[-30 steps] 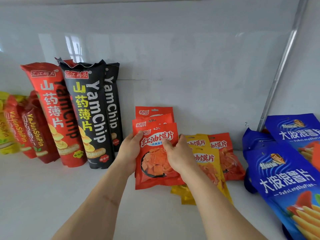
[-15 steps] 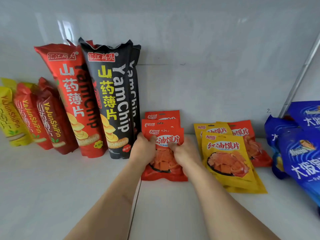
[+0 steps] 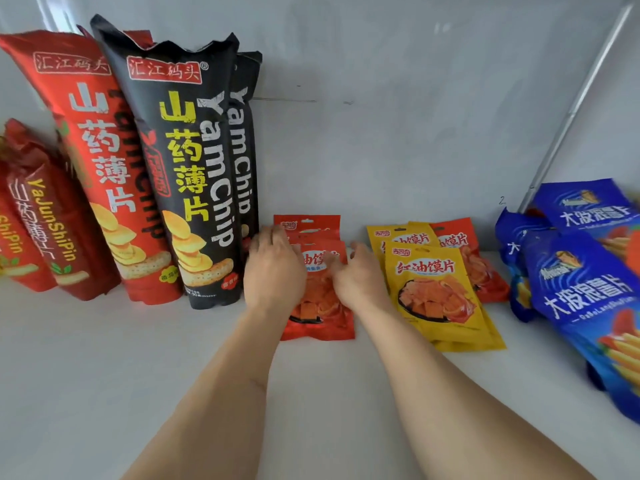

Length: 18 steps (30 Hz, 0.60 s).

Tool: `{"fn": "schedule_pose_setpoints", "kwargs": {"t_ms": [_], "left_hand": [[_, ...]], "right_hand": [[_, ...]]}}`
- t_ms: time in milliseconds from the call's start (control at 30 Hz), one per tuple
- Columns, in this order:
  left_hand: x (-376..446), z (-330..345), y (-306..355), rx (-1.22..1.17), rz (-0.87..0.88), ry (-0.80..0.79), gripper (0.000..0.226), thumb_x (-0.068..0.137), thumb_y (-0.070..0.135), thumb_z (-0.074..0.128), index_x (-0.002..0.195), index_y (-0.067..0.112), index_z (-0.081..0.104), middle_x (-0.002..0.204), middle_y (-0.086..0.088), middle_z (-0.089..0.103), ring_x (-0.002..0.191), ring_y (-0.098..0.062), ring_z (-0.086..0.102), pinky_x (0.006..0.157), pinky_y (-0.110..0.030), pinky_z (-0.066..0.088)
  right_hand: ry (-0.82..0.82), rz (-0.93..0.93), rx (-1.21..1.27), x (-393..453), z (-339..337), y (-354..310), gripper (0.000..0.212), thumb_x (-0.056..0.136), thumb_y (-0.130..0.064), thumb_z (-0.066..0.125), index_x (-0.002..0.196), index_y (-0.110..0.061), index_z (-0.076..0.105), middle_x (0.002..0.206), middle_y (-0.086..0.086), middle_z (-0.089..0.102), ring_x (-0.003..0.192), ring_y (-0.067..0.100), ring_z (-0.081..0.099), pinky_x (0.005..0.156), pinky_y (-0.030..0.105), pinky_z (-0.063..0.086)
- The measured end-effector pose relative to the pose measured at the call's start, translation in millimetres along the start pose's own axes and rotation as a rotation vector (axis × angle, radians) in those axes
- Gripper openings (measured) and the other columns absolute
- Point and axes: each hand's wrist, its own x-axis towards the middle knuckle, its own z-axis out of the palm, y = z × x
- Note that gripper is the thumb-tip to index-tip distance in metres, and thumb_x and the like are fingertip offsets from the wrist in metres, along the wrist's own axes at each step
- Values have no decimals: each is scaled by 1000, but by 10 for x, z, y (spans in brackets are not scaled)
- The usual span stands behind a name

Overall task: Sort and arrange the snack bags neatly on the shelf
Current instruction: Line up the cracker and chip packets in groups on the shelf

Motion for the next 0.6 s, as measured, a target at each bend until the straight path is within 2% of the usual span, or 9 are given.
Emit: {"fn": "schedule_pose_setpoints", "kwargs": {"t_ms": [67, 133, 233, 333, 400, 467, 533, 600], "left_hand": [[-9, 18, 59, -3, 47, 18, 41, 100, 20, 48, 133, -5, 52, 138, -21, 53, 130, -37, 46, 112, -41, 35], [-20, 26, 127, 2, 112, 66, 42, 99, 22, 44, 126, -7, 58, 133, -24, 57, 126, -41, 50, 110, -46, 39], [-51, 33, 323, -54, 219, 130, 42, 93, 21, 43, 117, -6, 64, 122, -24, 63, 114, -44, 57, 104, -47, 43], [-152, 80, 649, -175, 284, 86, 35, 93, 13, 53, 121, -5, 63, 126, -22, 61, 119, -41, 55, 107, -38, 36], [-250, 116, 912, -308, 242, -60, 39, 98, 16, 56, 134, 0, 56, 139, -16, 54, 133, -33, 45, 110, -31, 29], [-324, 204, 1130, -448, 99, -205, 48, 100, 27, 55, 144, 8, 47, 147, -8, 48, 138, -25, 40, 111, -29, 28], [-360, 322, 1281, -552, -88, -323, 55, 99, 37, 55, 147, 13, 42, 148, -5, 46, 139, -22, 40, 113, -34, 32], [-369, 448, 1374, -596, -246, -386, 57, 97, 41, 56, 145, 13, 41, 146, -7, 48, 137, -27, 43, 112, -40, 37]], "right_hand": [[1, -30, -48, 8, -121, -29, 52, 98, -40, 55, 140, -9, 47, 142, 11, 51, 132, 27, 48, 103, 33, 38], [-12, -79, -70, 20, -296, -43, 52, 99, -36, 54, 143, -10, 45, 145, 9, 50, 133, 25, 47, 105, 30, 37], [33, -153, -88, 47, -640, 17, 41, 98, -33, 56, 133, -12, 56, 134, 6, 61, 123, 22, 56, 101, 29, 41], [117, -160, -69, 98, -1062, 167, 32, 98, -33, 56, 123, -15, 64, 124, 2, 67, 116, 18, 60, 92, 24, 42], [141, -141, -50, 143, -1324, 332, 32, 99, -34, 55, 123, -16, 64, 124, -1, 67, 114, 15, 60, 88, 22, 40], [158, -110, -17, 190, -1522, 516, 34, 99, -37, 54, 125, -17, 62, 125, -2, 66, 113, 14, 59, 88, 23, 40], [156, -84, 5, 234, -1642, 690, 37, 99, -39, 53, 128, -17, 60, 129, -1, 64, 116, 15, 59, 95, 29, 44], [117, -64, -15, 267, -1731, 830, 40, 99, -40, 52, 131, -16, 57, 132, 1, 62, 119, 18, 58, 96, 32, 43]]}}
